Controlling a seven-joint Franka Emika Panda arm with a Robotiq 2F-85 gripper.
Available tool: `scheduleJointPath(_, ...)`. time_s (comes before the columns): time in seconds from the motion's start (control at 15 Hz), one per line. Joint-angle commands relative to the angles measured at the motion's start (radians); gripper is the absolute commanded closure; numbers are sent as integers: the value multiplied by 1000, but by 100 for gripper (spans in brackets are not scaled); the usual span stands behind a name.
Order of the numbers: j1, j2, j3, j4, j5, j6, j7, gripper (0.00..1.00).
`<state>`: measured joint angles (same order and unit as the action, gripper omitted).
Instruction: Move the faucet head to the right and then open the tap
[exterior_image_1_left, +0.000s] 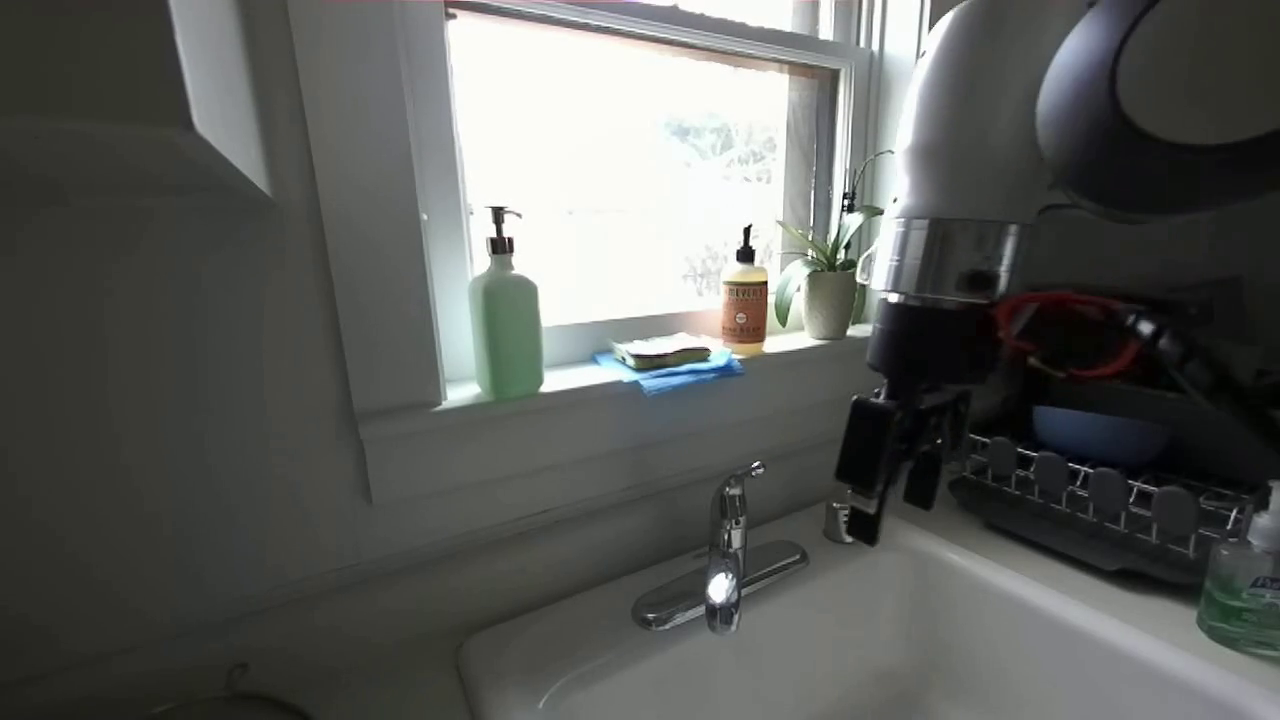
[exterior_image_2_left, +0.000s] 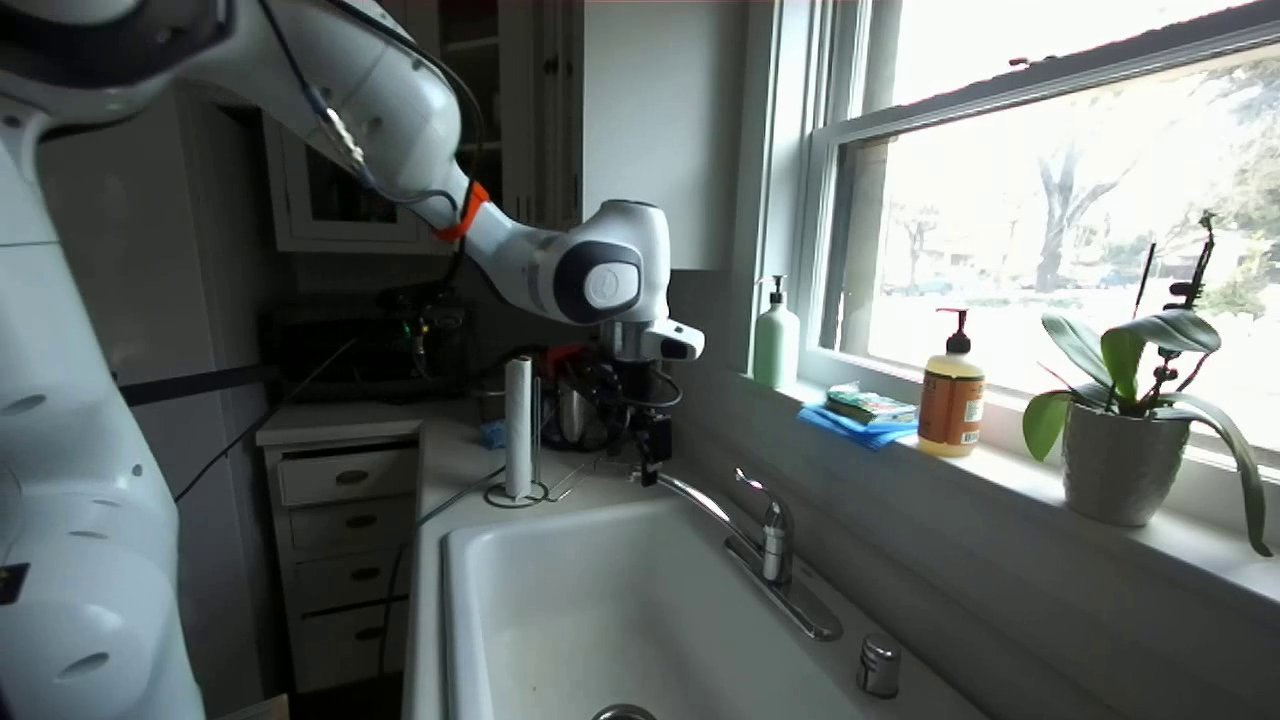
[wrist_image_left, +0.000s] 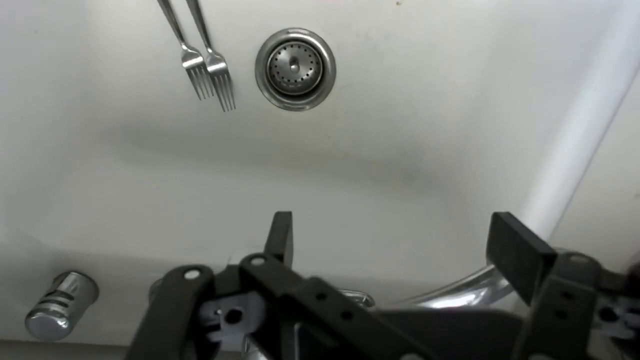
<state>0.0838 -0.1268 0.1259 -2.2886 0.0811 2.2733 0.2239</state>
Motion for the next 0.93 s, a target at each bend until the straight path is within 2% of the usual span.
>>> scheduleJointPath(0.0, 17, 150, 12, 146, 52, 42, 92, 0)
scheduleJointPath(0.4, 46, 307, 4, 305, 44, 70, 239, 0)
scheduleJointPath(0.87, 90, 389, -28, 363, 8, 62, 438, 0)
